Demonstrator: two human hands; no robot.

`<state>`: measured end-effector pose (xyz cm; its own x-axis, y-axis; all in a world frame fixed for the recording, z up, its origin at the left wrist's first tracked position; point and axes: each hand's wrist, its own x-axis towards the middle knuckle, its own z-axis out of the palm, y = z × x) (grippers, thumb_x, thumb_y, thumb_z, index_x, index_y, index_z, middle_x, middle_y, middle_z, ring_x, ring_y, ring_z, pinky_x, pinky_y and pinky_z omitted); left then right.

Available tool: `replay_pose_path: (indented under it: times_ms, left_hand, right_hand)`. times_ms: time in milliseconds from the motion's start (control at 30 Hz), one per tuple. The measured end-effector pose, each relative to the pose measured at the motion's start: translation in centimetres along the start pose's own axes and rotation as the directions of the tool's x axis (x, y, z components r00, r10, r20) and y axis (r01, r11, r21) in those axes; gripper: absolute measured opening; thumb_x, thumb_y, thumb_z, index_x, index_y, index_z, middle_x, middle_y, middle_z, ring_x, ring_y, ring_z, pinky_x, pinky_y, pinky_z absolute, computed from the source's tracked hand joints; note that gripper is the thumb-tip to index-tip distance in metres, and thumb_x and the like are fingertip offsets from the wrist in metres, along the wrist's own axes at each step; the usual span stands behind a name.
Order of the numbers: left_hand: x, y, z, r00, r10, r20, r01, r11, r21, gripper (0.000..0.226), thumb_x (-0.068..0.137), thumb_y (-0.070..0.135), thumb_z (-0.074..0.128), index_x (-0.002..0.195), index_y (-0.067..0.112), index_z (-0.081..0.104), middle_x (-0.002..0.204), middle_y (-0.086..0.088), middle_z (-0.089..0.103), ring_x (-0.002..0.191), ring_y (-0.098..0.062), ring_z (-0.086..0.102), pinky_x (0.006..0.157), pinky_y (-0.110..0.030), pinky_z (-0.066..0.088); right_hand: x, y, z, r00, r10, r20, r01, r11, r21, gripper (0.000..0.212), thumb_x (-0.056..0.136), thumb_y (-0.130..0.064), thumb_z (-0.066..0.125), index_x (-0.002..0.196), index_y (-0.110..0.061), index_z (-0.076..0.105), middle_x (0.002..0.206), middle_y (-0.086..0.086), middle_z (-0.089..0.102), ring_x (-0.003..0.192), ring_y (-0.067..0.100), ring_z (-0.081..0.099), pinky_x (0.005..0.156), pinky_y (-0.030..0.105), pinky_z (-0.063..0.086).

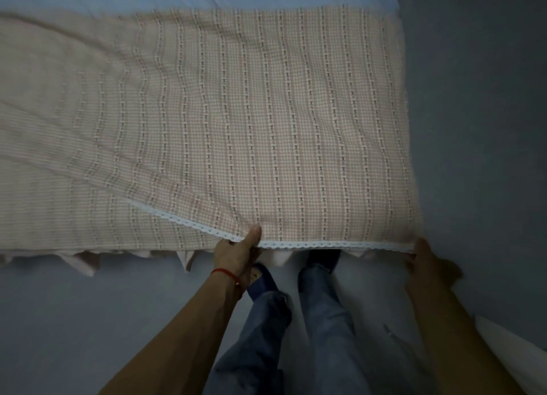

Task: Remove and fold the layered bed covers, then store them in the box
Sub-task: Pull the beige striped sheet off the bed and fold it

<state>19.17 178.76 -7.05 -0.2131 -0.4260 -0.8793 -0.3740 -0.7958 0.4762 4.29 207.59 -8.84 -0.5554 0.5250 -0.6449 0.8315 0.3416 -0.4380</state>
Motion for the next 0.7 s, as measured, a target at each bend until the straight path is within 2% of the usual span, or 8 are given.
replay_pose_path:
  times_ms: [33, 100, 167, 267, 367, 433, 600, 700]
  left_hand:
    - [-0.2, 0.3, -0.3, 1.000, -0.007, 0.007, 0.007, 1.000, -0.025, 0.011, 0.089, 0.015, 0.074, 0.095, 0.008, 0.068, 0.101, -0.007, 0.075, 0.085, -0.021, 0.071, 0.070, -0.033, 0.060]
    - [-0.5, 1.8, -1.6, 1.000, -0.005, 0.018, 0.007, 0.992, -0.124, 0.013, 0.094, 0.025, 0.069, 0.095, 0.012, 0.069, 0.103, -0.005, 0.075, 0.084, -0.018, 0.073, 0.070, -0.032, 0.060]
    - [-0.4, 4.5, -3.6, 0.999, 0.019, 0.050, -0.004, 0.956, -0.293, 0.019, 0.098, 0.033, 0.062, 0.090, 0.018, 0.072, 0.100, -0.003, 0.076, 0.092, -0.018, 0.074, 0.079, -0.036, 0.061]
    - [0.6, 9.5, -7.3, 0.997, 0.080, 0.015, -0.060, 0.847, -0.528, 0.031, 0.097, 0.041, 0.062, 0.087, 0.015, 0.074, 0.092, -0.005, 0.077, 0.106, -0.025, 0.069, 0.097, -0.045, 0.054]
    - [2.0, 13.4, -10.2, 0.985, 0.172, -0.018, -0.161, 0.873, -0.460, 0.031, 0.101, 0.037, 0.056, 0.110, 0.010, 0.068, 0.099, -0.005, 0.078, 0.097, -0.021, 0.074, 0.087, -0.039, 0.060]
    - [2.5, 13.7, -11.9, 0.976, 0.219, -0.018, -0.206, 0.884, -0.419, 0.028, 0.104, 0.029, 0.051, 0.119, 0.010, 0.064, 0.105, -0.004, 0.077, 0.096, -0.019, 0.074, 0.081, -0.034, 0.061]
    - [2.5, 7.8, -17.9, 0.965, 0.168, -0.200, -0.229, 0.912, -0.339, 0.020, 0.105, 0.025, 0.051, 0.118, 0.017, 0.063, 0.118, -0.002, 0.072, 0.102, -0.016, 0.069, 0.077, -0.031, 0.058]
    - [3.6, 6.7, -19.8, 0.956, 0.156, -0.249, -0.214, 0.951, -0.225, 0.026, 0.102, 0.023, 0.056, 0.119, 0.004, 0.064, 0.124, -0.013, 0.069, 0.101, -0.023, 0.071, 0.076, -0.032, 0.060]
  right_hand:
    - [-0.6, -0.4, 0.7, 0.988, -0.073, -0.135, 0.072, 0.997, -0.017, 0.071, 0.091, -0.031, 0.066, 0.144, 0.007, 0.040, 0.148, 0.031, 0.041, 0.133, 0.046, 0.044, 0.110, 0.048, 0.041]
    - [-3.8, -1.5, 3.2, 0.863, -0.465, -0.200, 0.438, 0.884, -0.163, 0.071, 0.077, -0.025, 0.065, 0.138, 0.004, 0.045, 0.141, 0.030, 0.045, 0.131, 0.046, 0.042, 0.108, 0.049, 0.036]
    - [-7.6, -2.4, 6.9, 0.623, -0.781, 0.040, 0.764, 0.597, -0.243, 0.056, 0.079, -0.018, 0.068, 0.131, 0.000, 0.054, 0.136, 0.025, 0.052, 0.128, 0.042, 0.045, 0.108, 0.049, 0.035]
    - [-13.2, -4.2, 12.8, 0.338, -0.860, 0.382, 0.939, 0.279, -0.202, 0.044, 0.091, -0.022, 0.062, 0.134, -0.015, 0.056, 0.149, 0.012, 0.046, 0.139, 0.031, 0.040, 0.117, 0.055, 0.027]
    - [-16.8, -5.7, 16.9, 0.081, -0.780, 0.620, 0.995, 0.030, -0.093, 0.048, 0.098, -0.031, 0.042, 0.143, -0.017, 0.052, 0.156, 0.009, 0.041, 0.145, 0.028, 0.036, 0.122, 0.055, 0.018]
    - [-17.7, -6.4, 18.5, 0.023, -0.705, 0.709, 0.998, -0.023, -0.055, 0.052, 0.099, -0.031, 0.035, 0.147, -0.017, 0.049, 0.160, 0.009, 0.036, 0.149, 0.028, 0.031, 0.123, 0.057, 0.015]
    - [-15.9, -4.8, 19.8, 0.028, -0.564, 0.825, 0.983, -0.133, -0.125, 0.058, 0.103, -0.034, 0.026, 0.159, -0.020, 0.026, 0.169, 0.007, 0.012, 0.157, 0.025, 0.007, 0.125, 0.055, -0.002]
    - [-15.7, -4.0, 20.4, 0.035, -0.538, 0.842, 0.939, -0.271, -0.212, 0.059, 0.105, -0.032, 0.029, 0.161, -0.018, 0.018, 0.169, 0.009, 0.003, 0.157, 0.027, 0.000, 0.124, 0.060, -0.002]
